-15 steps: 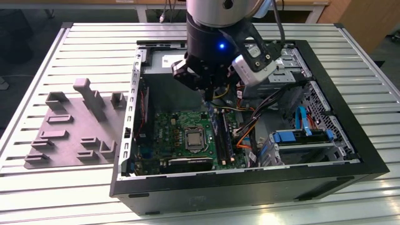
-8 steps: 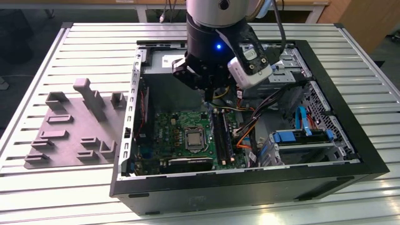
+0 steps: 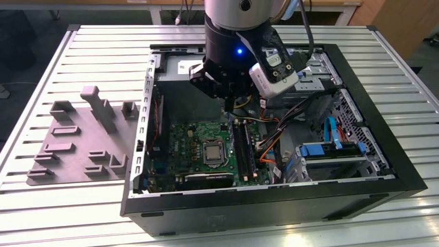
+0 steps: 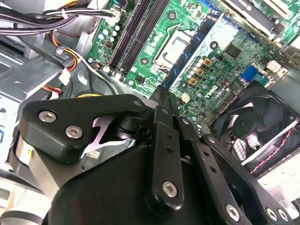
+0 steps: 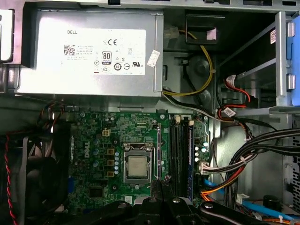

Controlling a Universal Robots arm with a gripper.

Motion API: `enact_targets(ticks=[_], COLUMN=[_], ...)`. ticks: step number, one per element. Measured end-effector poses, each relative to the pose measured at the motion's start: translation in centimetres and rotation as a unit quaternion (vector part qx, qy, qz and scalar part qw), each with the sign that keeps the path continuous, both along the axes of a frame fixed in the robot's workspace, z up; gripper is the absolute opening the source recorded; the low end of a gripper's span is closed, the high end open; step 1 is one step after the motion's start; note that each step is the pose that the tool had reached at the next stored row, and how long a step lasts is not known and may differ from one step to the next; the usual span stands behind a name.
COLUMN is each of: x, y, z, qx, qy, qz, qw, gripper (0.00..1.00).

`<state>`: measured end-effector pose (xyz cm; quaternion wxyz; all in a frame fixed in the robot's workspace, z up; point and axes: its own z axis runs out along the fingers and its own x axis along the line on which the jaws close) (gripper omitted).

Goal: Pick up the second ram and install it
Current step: 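Insert the second ram into the second slot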

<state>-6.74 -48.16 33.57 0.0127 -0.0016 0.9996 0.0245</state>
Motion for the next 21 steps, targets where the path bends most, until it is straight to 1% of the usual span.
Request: enact_targets(ticks=[4, 9, 17, 21], x=[0.09, 0.56, 0.61, 0.74], y=[0.00, 0.00, 0.00, 0.00], z=[-0.09, -0.19, -0.20, -0.31], qx=[0.0000, 0.0000, 0.0000, -0.0001], qy=[0.0000, 0.0000, 0.0000, 0.0001], qz=[0.000, 0.000, 0.000, 0.000], qw=[1.0000, 1.0000, 1.0000, 1.0000], gripper=[0.11, 0.11, 0.11, 0.11])
